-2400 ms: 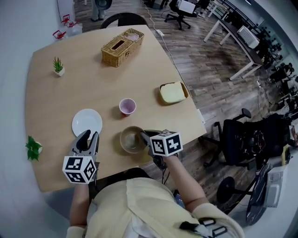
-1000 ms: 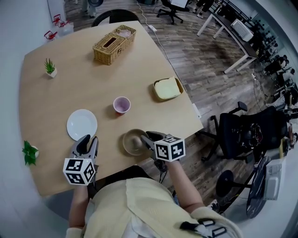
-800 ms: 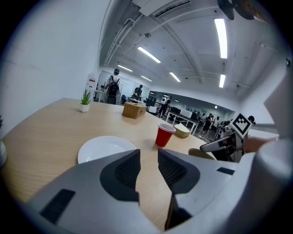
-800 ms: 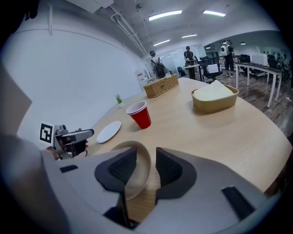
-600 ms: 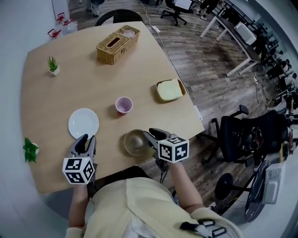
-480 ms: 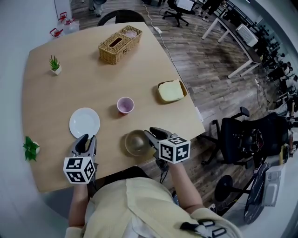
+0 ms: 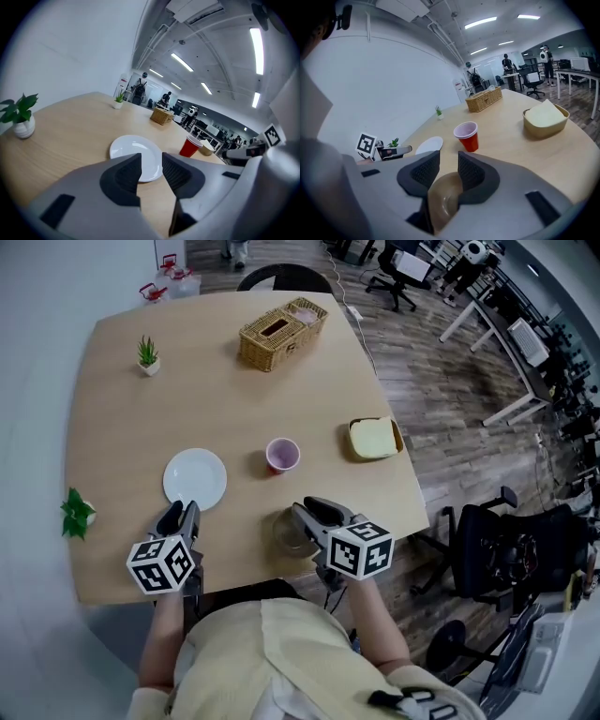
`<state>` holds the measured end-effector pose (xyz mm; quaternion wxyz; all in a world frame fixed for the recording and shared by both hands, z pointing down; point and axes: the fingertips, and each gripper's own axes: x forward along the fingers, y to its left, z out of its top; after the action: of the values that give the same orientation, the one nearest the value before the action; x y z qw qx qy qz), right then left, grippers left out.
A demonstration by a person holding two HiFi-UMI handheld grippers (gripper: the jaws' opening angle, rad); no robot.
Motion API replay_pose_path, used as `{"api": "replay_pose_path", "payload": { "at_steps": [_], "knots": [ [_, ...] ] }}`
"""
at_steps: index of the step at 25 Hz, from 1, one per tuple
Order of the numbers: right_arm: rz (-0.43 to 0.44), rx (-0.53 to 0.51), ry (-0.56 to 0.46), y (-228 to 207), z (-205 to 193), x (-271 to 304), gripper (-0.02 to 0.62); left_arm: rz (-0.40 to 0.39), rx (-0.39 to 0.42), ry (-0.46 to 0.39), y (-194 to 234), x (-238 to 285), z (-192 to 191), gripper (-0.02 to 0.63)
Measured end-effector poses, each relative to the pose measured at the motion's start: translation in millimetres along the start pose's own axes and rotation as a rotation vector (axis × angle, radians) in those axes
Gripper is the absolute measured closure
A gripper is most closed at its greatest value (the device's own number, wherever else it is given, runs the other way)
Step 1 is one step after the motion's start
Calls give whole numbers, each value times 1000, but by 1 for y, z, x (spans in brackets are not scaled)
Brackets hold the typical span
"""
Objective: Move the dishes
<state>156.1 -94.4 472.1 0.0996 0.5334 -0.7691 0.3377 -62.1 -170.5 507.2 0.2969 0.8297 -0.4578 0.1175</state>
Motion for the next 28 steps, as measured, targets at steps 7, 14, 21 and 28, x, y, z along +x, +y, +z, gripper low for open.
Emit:
{"api": "replay_pose_path", "payload": {
  "at_steps": [7, 14, 21, 28],
  "knots": [
    [81, -48, 42, 29, -3, 17, 466, 96, -52, 43, 32, -2, -5, 466],
    [136, -87, 92, 50, -14, 32, 468, 139, -88, 86, 57, 10, -8, 457],
    [152, -90, 104, 53, -17, 34, 472, 176, -25, 141, 68, 27, 0, 446],
    [156, -84, 110, 52, -18, 33, 474, 217, 4, 189, 79, 43, 4, 446]
  ]
}}
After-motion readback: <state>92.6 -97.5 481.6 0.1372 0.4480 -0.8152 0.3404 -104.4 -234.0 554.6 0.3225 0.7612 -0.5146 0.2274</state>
